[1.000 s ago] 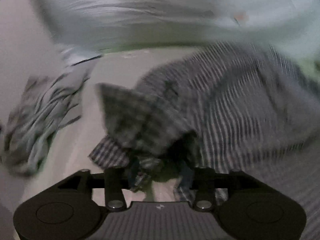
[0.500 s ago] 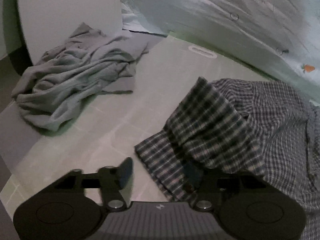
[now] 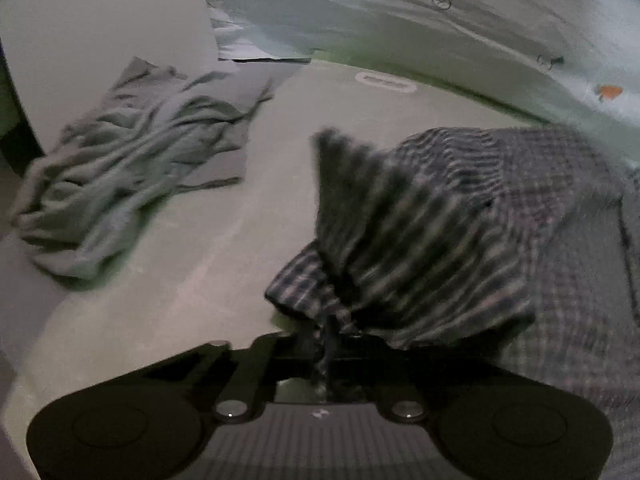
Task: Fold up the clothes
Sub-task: 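Grasp the other sleeve cuff with the left gripper and pull it outward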
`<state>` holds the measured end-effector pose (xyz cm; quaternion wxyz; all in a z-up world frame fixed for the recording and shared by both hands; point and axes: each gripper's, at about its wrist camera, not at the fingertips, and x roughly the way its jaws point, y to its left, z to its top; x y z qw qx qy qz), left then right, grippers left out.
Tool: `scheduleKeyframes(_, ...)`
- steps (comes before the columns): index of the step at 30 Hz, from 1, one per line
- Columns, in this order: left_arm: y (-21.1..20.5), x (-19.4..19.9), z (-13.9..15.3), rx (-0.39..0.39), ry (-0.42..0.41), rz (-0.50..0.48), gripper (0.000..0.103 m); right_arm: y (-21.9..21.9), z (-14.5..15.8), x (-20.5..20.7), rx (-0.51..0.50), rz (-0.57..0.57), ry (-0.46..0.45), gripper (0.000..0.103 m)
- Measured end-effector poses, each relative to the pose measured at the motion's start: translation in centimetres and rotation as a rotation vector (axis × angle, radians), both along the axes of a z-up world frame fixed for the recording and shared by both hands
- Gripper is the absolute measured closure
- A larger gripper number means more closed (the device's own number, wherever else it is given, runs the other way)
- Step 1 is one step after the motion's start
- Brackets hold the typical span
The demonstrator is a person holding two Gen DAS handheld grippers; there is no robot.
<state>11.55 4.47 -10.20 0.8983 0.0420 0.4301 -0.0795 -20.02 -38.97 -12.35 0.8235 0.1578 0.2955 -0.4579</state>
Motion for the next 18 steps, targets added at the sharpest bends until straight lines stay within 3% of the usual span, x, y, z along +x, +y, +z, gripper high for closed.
scheduleKeyframes(4, 4.1, -0.4, 0.4, 0.063, -0.021, 0.119, 0.098, 0.1, 0.0, 0.1, 0.000, -0.003, 0.000, 0.000)
scheduleKeyframes(9, 9.0, -0.2, 0.8, 0.200, -0.047, 0.298, 0.097, 0.2, 0.0, 0.1, 0.000, -0.006, 0.001, 0.000)
scheduleKeyframes(12, 10.7, -0.8, 1.4, 0.159, -0.040, 0.355, 0.091, 0.3, 0.0, 0.1, 0.000, -0.007, 0.001, 0.000)
scheduleKeyframes(13, 10.8, -1.2, 1.7, 0.134, -0.039, 0.356, 0.084, 0.2, 0.0, 0.1, 0.000, -0.007, 0.001, 0.000)
scheduleKeyframes(14, 10.6, -1.5, 1.9, 0.118, -0.039, 0.350, 0.075, 0.2, 0.0, 0.1, 0.000, -0.006, 0.001, 0.000)
scheduleKeyframes(18, 7.9, -3.5, 2.7, 0.044, -0.041, 0.282, 0.063, 0.1, 0.0, 0.0, 0.000, -0.005, 0.001, 0.000)
